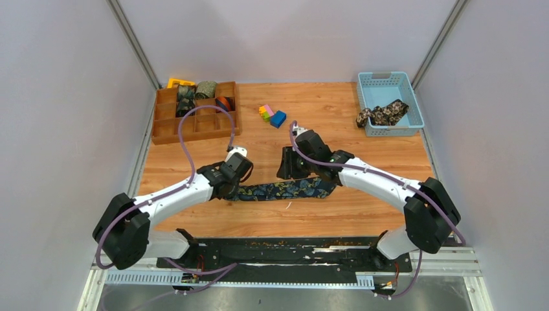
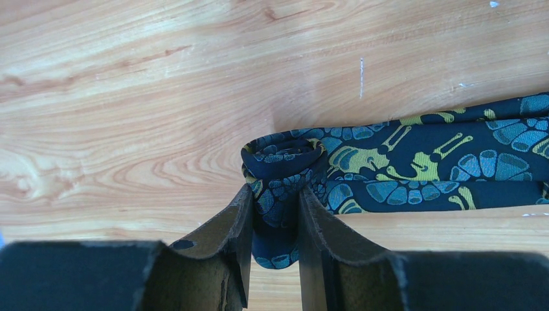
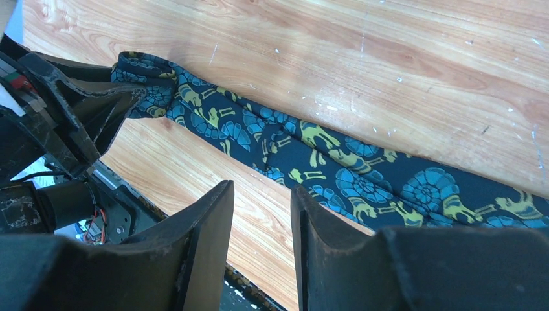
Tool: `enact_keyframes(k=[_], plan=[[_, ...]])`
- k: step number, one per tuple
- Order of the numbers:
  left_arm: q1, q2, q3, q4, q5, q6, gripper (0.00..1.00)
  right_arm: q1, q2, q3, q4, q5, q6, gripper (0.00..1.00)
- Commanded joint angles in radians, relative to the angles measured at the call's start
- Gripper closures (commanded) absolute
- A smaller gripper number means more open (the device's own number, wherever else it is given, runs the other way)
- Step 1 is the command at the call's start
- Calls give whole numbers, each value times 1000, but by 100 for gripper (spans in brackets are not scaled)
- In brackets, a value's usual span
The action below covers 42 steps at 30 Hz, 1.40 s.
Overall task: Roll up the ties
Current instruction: Roll the tie at the center of the board.
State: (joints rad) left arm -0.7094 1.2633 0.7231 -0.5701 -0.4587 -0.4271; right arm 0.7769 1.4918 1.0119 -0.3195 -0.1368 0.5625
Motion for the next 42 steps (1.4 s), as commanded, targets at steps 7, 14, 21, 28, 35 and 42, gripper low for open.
enact_keyframes(k=[7,14,21,28,35,42], plan=[[-95,141,108,-96,-217,-58,75,-11,-94,-31,-26,34,-17,61],[-165,289,196,-162,-313,-93,75,-14,-137,-49,-48,48,-18,61],[-229,441,288,-215,-332,-121,71,-20,-173,-65,-67,60,-18,61],[-250,484,347,-225,-279,-121,66,-28,-201,-63,-88,66,-23,61],[-256,475,344,-161,-161,-108,58,-33,-224,-60,-96,73,-22,61],[-256,413,320,-97,-72,-102,47,-33,-232,-66,-82,70,-14,61]])
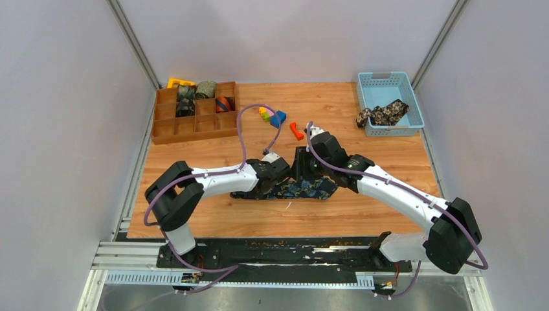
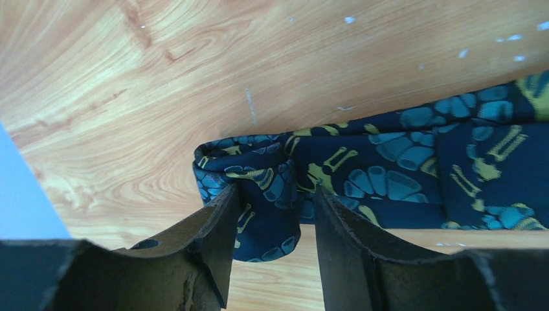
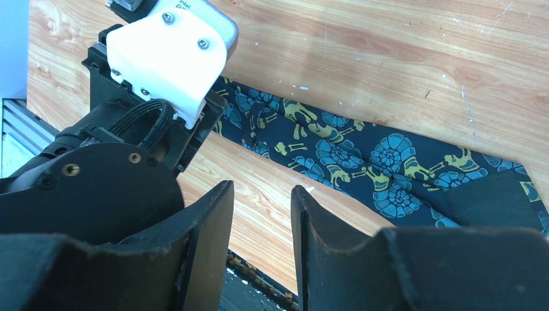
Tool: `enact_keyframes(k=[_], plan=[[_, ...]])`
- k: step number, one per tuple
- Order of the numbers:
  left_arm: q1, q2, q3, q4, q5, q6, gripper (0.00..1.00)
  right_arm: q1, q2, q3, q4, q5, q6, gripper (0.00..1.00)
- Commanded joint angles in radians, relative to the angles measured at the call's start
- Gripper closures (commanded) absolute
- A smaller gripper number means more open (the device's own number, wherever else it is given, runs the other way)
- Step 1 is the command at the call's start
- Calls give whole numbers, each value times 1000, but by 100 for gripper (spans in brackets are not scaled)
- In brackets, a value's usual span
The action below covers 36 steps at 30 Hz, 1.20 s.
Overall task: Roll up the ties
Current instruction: Roll the tie at the center of the board.
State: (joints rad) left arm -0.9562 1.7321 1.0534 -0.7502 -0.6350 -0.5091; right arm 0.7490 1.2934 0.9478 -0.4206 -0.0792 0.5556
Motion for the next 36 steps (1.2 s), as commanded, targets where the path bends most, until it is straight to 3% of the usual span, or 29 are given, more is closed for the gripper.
enact_keyframes(k=[1,9,16,21,28,36], plan=[[-9,-65,-13,88,114,-19,46,-5,-34,-5,24,11,-2,61],[11,-192,-57,120,150,-13,46,-5,-6,-5,78,-29,33,61],[63,-399,-139,146,147,9,45,14,60,-19,206,-126,86,61],[143,-589,-222,163,149,31,38,65,163,33,279,-179,110,61],[337,-797,-363,218,259,55,38,147,346,171,329,-227,132,63],[457,-881,-487,312,363,38,39,189,533,295,343,-283,158,71]])
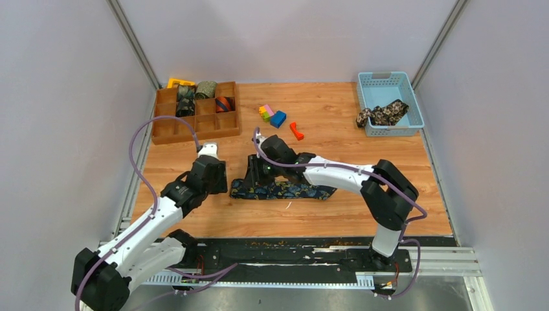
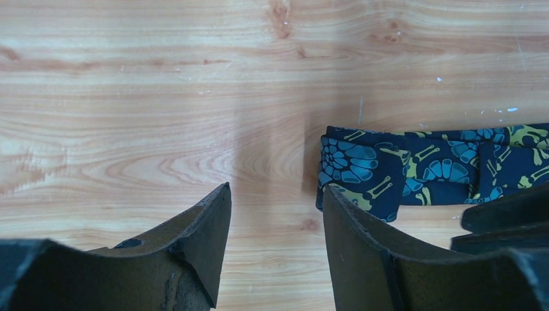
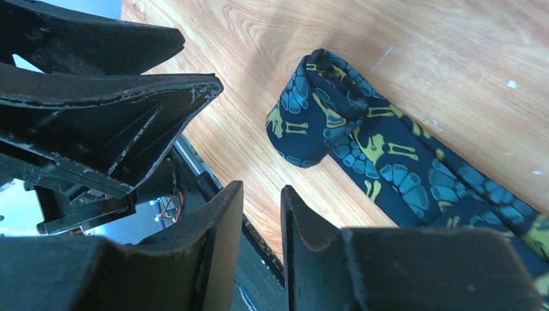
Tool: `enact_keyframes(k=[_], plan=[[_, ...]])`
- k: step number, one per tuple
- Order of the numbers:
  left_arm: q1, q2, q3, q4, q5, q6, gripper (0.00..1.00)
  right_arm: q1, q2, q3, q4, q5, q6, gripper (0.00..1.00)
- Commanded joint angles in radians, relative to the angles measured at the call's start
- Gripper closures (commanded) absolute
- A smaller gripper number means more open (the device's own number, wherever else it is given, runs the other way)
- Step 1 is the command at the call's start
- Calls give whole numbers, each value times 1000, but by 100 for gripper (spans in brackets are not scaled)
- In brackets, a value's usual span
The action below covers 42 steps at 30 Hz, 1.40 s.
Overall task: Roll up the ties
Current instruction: Roll the tie at the center of the board.
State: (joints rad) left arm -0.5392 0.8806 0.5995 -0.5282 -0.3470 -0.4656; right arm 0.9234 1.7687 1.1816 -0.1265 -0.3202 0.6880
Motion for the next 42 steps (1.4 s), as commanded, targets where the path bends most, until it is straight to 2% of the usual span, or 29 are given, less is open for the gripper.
enact_keyframes(k=[1,13,30,42], plan=[[51,-36,-46,105,93,-11,39,16,71,71,48,-44,25,72],[119,-16,-123,217,231,-12,41,17,169,167,-6,-35,4,76],[152,17,-152,301,372,3,42,6,216,146,-74,25,-55,81],[157,88,-158,355,429,13,38,-13,202,117,-72,21,-66,83]])
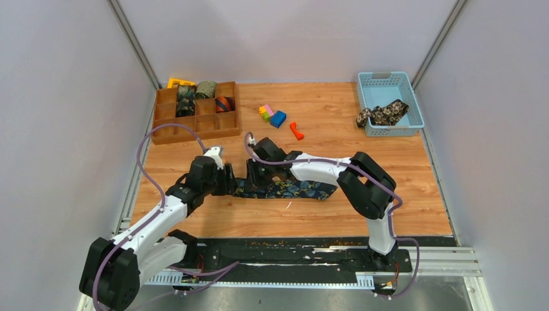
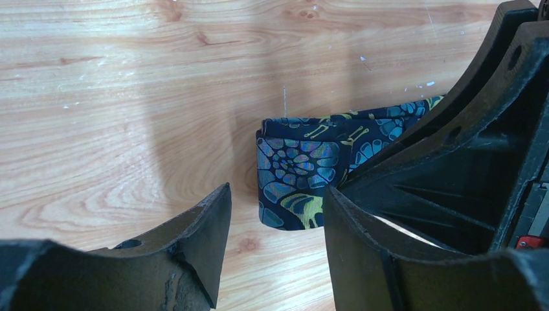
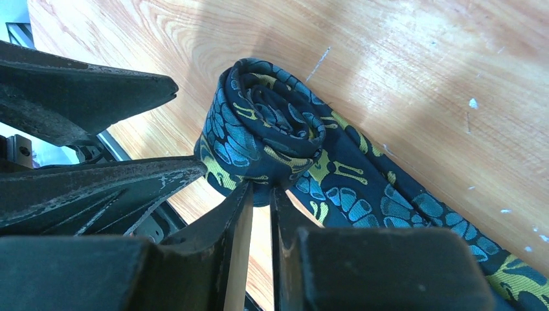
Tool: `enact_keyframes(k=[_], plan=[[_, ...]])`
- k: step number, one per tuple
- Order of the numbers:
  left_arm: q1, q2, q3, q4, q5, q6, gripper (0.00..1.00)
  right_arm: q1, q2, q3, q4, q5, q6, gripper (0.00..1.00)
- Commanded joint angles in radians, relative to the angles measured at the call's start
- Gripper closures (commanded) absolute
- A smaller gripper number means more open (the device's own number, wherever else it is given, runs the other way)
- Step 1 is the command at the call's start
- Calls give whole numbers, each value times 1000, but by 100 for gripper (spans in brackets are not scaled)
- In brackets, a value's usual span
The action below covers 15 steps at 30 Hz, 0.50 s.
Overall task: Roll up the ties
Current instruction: Roll the tie at the center of the board.
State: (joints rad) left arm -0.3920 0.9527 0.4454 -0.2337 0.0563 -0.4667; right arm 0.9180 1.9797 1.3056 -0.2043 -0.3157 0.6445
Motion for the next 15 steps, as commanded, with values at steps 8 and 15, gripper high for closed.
enact_keyframes(k=[8,15], plan=[[39,69,-31,148,94,13,37,-14,2,-19,20,9,-21,85],[70,149,-37,216,173,9,37,-21,11,-22,22,2,-22,86]])
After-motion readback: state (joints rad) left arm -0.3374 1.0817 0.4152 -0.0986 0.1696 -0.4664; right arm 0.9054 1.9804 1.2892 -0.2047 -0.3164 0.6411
